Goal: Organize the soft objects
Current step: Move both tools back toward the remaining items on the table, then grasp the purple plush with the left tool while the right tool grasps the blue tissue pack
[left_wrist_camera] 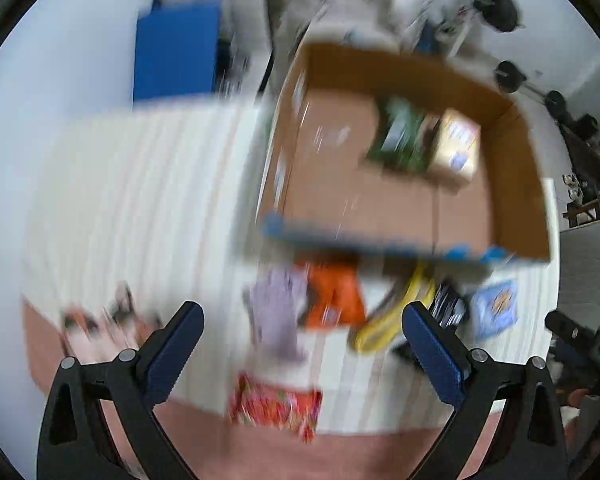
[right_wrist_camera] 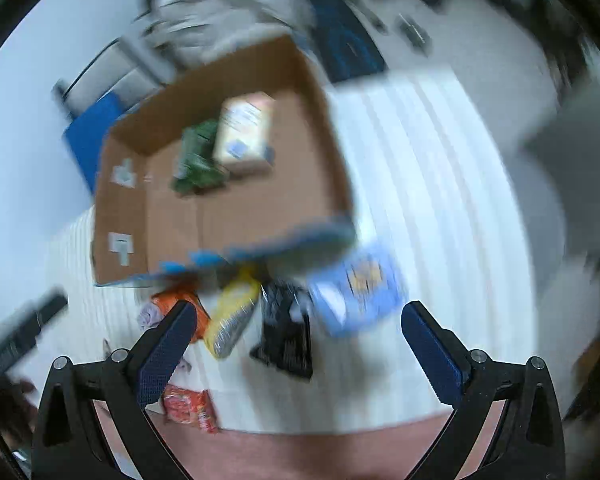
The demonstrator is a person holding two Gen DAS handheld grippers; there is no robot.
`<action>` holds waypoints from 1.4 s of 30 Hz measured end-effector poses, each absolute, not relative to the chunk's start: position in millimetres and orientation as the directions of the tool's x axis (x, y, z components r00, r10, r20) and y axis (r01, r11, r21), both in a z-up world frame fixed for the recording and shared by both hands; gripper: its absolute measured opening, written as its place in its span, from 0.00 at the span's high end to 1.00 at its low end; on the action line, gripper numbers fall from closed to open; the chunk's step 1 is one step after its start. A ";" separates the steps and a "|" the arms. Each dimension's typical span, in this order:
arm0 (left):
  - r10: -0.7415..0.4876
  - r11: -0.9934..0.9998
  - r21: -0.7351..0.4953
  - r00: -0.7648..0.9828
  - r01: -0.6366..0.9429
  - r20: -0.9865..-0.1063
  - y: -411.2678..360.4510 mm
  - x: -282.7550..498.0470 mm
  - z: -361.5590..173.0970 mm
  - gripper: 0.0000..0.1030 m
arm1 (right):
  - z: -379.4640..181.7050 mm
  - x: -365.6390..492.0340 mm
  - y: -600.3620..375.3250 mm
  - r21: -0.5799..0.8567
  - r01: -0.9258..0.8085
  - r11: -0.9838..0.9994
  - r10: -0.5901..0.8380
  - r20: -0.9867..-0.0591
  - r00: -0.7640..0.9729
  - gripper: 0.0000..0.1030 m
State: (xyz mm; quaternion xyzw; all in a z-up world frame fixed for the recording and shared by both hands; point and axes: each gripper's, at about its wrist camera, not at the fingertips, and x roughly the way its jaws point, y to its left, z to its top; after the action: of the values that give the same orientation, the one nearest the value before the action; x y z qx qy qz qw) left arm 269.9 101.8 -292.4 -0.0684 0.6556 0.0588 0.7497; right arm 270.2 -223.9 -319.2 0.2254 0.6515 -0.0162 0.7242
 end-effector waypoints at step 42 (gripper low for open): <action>-0.197 0.955 -0.157 -0.141 -0.252 -0.970 140.3 284.0 -447.1 0.23 | -459.5 282.6 -259.4 0.081 0.289 0.954 0.123 -0.984 -0.132 0.19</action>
State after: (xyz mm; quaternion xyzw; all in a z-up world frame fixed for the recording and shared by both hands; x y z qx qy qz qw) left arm 284.0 140.3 -447.1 -0.1485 0.7551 0.0215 0.6382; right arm 282.6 -259.4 -459.5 0.1375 0.7496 -0.0642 0.6442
